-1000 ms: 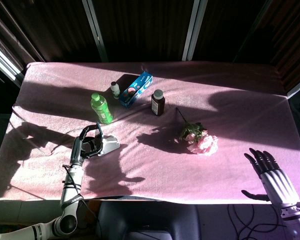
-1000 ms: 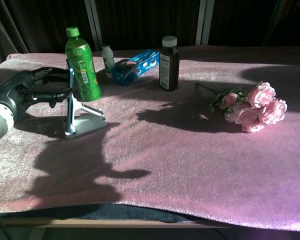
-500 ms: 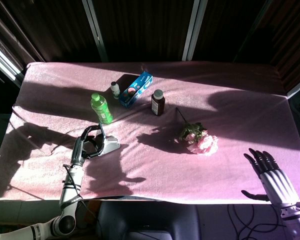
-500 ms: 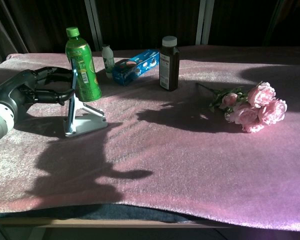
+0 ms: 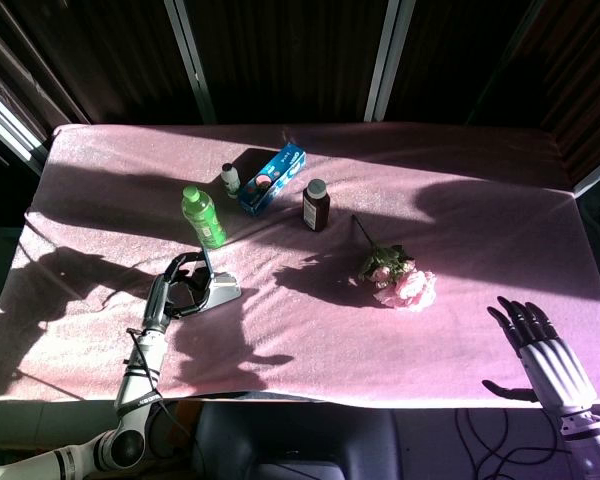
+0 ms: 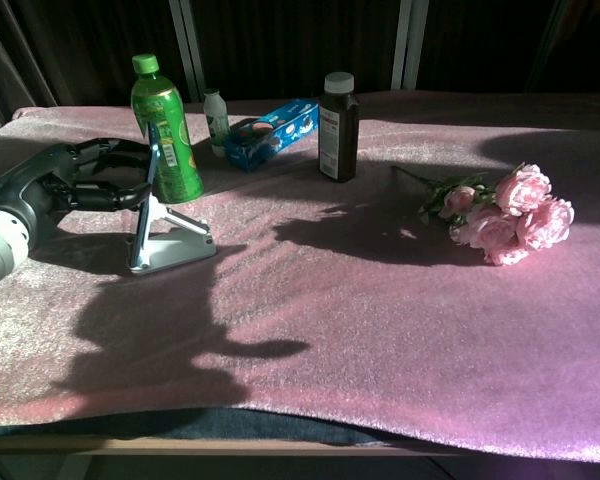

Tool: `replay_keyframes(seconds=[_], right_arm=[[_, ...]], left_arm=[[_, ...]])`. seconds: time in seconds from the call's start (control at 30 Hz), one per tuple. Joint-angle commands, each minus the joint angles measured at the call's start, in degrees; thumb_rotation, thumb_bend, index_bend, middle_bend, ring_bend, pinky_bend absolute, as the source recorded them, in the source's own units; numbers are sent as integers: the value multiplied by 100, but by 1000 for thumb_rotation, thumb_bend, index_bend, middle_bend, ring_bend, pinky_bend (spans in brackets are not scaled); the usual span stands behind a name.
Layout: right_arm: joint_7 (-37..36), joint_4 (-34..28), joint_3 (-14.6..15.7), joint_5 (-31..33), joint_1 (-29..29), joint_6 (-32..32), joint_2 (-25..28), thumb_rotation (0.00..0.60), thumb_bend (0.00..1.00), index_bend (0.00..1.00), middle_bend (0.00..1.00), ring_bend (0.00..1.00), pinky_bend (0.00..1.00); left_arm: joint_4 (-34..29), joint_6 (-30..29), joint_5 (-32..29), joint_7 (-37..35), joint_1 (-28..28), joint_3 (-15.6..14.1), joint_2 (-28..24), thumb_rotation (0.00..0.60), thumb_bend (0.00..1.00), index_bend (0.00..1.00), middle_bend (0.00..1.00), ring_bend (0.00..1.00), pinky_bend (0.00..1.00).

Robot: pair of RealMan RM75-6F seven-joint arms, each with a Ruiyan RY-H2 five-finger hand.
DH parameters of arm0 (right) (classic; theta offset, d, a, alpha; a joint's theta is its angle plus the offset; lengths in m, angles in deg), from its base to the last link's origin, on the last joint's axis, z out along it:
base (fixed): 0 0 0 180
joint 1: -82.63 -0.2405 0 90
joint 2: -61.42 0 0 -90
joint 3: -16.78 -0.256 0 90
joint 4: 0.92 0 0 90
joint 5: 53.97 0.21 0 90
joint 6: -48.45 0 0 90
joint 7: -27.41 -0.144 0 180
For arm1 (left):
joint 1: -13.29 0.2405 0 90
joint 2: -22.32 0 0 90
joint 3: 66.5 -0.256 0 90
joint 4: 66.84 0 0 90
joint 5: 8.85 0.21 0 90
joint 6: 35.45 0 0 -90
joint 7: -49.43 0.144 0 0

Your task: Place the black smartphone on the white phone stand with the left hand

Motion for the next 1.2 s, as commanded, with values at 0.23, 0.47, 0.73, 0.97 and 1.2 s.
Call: replay_keyframes(seconds=[0.23, 0.47, 0.73, 0.97, 1.2], right_arm=[[-5, -4, -1, 6, 14, -18, 2, 600, 187, 0, 0, 0, 0], [10, 1, -13, 37, 53, -72, 9, 600, 187, 0, 0, 0, 0], [-12, 3, -15, 30, 50, -70, 16, 600, 187, 0, 0, 0, 0], [190, -42, -107, 288, 83, -26, -19, 600, 187, 0, 0, 0, 0], [434, -46, -200, 415, 62, 13, -165, 600, 187, 0, 0, 0, 0]], left_arm=[[-58, 124, 124, -44, -5, -105, -114, 600, 286, 77, 131, 114, 149], [-135, 149, 274, -98, 15, -193, -213, 600, 273, 0, 0, 0, 85], [-306, -92, 745, -241, 134, -308, -441, 600, 274, 0, 0, 0, 19], [1875, -2711, 2747, 606, 1260, -1227, -1103, 600, 298, 0, 0, 0, 0], [927, -2433, 2287, 1543, 1952, -1776, -2117, 600, 304, 0, 0, 0, 0]])
